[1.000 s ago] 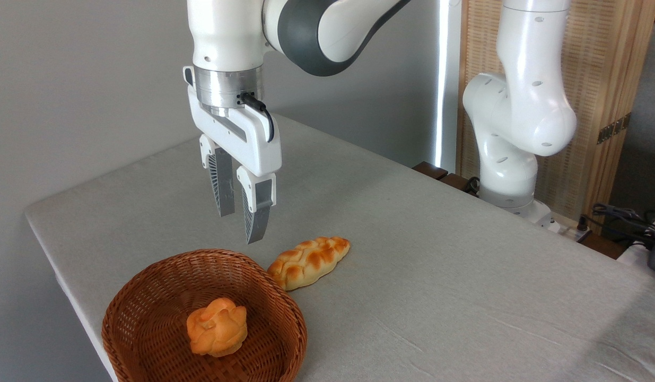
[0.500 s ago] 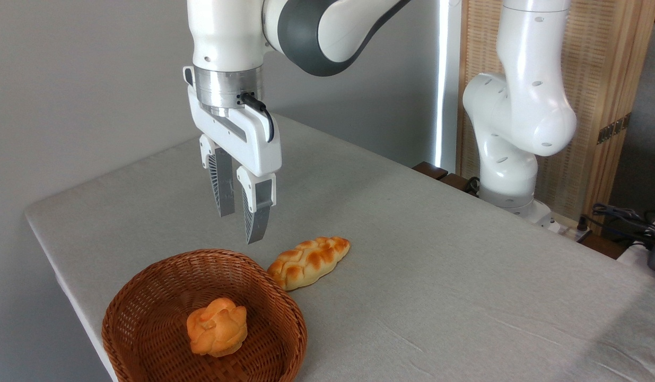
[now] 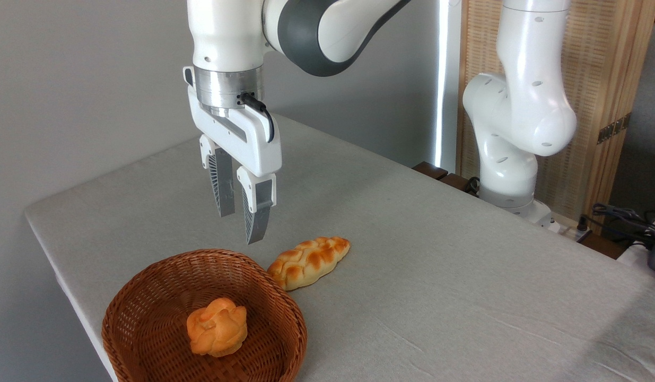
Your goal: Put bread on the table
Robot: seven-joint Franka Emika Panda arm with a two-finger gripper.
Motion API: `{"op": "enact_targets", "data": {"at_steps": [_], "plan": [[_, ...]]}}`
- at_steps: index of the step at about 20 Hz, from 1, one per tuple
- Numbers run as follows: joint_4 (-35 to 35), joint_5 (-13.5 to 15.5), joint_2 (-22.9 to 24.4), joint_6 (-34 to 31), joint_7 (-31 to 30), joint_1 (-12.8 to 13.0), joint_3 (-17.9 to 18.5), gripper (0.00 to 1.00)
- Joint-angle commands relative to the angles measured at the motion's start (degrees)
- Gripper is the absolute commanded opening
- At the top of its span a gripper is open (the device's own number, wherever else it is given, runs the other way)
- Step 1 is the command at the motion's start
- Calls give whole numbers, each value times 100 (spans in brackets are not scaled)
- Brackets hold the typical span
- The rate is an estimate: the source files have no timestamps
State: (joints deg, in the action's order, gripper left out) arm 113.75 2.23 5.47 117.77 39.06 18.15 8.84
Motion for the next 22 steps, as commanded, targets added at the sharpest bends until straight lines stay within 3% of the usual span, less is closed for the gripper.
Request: {"op": "enact_targets", "data": {"at_steps": [1,8,13,16,22], "plan": [[-82,-48,-11,-88,6,5,74,100],[-90,-74,-2,-97,111,-13,74,100],[-81,-74,-116,394,120,-66,109,100],[-82,-74,-117,475,216,-57,355,100],[-73,-65,-257,826,568,-57,513,100]]}}
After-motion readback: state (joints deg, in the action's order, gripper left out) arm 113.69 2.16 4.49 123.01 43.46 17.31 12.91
